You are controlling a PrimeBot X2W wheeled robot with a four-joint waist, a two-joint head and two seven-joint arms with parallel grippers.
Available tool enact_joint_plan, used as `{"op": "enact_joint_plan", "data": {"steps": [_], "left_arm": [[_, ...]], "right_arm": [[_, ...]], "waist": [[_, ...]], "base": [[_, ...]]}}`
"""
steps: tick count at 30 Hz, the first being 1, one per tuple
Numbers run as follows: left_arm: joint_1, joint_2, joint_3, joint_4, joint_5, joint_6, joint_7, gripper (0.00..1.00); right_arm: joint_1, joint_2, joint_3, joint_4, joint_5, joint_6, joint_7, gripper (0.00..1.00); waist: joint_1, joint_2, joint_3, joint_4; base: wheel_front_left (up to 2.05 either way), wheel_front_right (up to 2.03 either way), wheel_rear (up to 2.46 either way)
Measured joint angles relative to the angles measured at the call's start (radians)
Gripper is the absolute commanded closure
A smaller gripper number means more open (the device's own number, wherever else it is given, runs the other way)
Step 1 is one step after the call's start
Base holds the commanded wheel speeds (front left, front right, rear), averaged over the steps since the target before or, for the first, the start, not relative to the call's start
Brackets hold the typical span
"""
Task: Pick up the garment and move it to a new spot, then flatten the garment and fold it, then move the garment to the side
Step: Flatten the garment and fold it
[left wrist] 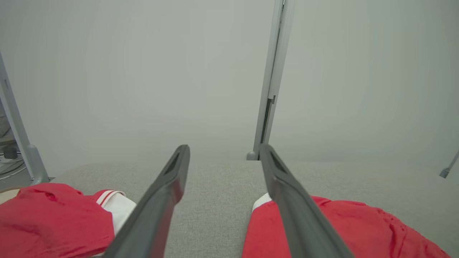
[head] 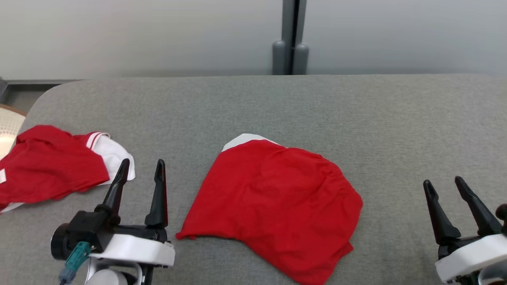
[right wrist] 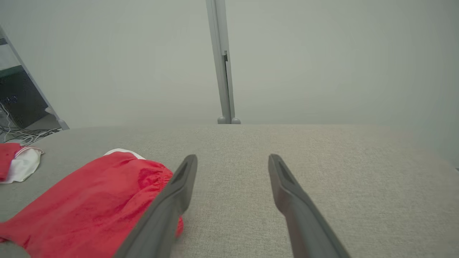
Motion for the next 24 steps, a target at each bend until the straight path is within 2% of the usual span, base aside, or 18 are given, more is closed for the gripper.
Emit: {"op": "enact_joint_plan", "data": {"steps": [5, 10, 17, 18, 19, 20, 21, 24], "left_arm": [[-0.066, -0.04, -0.022, 0.004, 0.021, -0.015, -0.005, 0.0], [-0.106, -0.07, -0.041, 0.024, 0.035, -0.037, -0.006, 0.0], [-0.122, -0.087, -0.04, 0.045, 0.049, -0.063, -0.007, 0.0], [-0.125, -0.088, -0.04, 0.049, 0.05, -0.065, -0.007, 0.0], [-0.126, -0.09, -0.038, 0.054, 0.051, -0.066, -0.007, 0.0], [-0.126, -0.092, -0.035, 0.055, 0.054, -0.069, -0.007, 0.0], [-0.127, -0.094, -0.03, 0.056, 0.058, -0.07, -0.008, 0.0], [-0.127, -0.096, -0.02, 0.062, 0.064, -0.075, -0.008, 0.0]], "right_arm": [[-0.084, -0.064, 0.093, 0.079, 0.048, 0.0, 0.044, 0.0], [-0.19, -0.119, 0.212, 0.212, 0.095, 0.0, 0.074, 0.0], [-0.286, -0.14, 0.31, 0.421, 0.173, 0.0, 0.154, 0.0], [-0.29, -0.14, 0.319, 0.438, 0.185, 0.0, 0.162, 0.07], [-0.295, -0.14, 0.325, 0.452, 0.198, 0.0, 0.166, 0.48], [-0.302, -0.141, 0.332, 0.46, 0.21, 0.0, 0.172, 0.8], [-0.307, -0.141, 0.337, 0.461, 0.217, 0.0, 0.171, 1.0], [-0.309, -0.138, 0.345, 0.456, 0.229, 0.001, 0.132, 1.0]], "waist": [[0.0001, 0.0, 0.037, 0.084], [0.0, 0.0, 0.073, 0.166], [0.0, 0.0, 0.115, 0.221], [0.0, 0.0, 0.118, 0.222], [0.0, 0.0, 0.118, 0.222], [0.0, 0.0, 0.118, 0.22], [0.0, -0.0001, 0.118, 0.217], [0.0001, 0.0, 0.119, 0.202]], "base": [[0.0, 0.0, 0.0], [0.0, 0.0, 0.0], [0.0, 0.0, 0.0], [0.0, 0.0, 0.0], [0.0, 0.0, 0.0], [0.0, 0.0, 0.0], [0.0, 0.0, 0.0], [0.0, 0.0, 0.0]]}}
